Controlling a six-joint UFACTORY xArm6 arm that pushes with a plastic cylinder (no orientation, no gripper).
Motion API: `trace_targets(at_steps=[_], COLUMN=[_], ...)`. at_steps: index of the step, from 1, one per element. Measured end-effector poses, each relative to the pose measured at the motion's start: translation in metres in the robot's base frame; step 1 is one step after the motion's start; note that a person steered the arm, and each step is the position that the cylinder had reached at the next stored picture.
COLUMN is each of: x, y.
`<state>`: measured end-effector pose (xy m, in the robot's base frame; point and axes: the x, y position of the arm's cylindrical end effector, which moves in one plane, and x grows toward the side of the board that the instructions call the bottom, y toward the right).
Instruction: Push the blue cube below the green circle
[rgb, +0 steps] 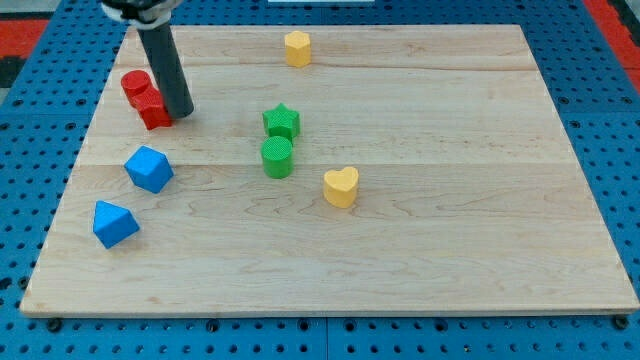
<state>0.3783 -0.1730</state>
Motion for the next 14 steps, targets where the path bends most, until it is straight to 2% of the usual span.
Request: trace_targets(at_steps=[1, 2, 3, 6, 7, 8, 9, 10, 12, 13, 14], x=[0.024, 0.091, 0.111, 0.093, 0.058, 0.057, 0.080, 0.063, 0.098, 0.118, 0.111], y=[-0.033, -0.045, -0.035, 0.024, 0.026, 0.043, 0.063, 0.033, 0.018, 0.029, 0.041])
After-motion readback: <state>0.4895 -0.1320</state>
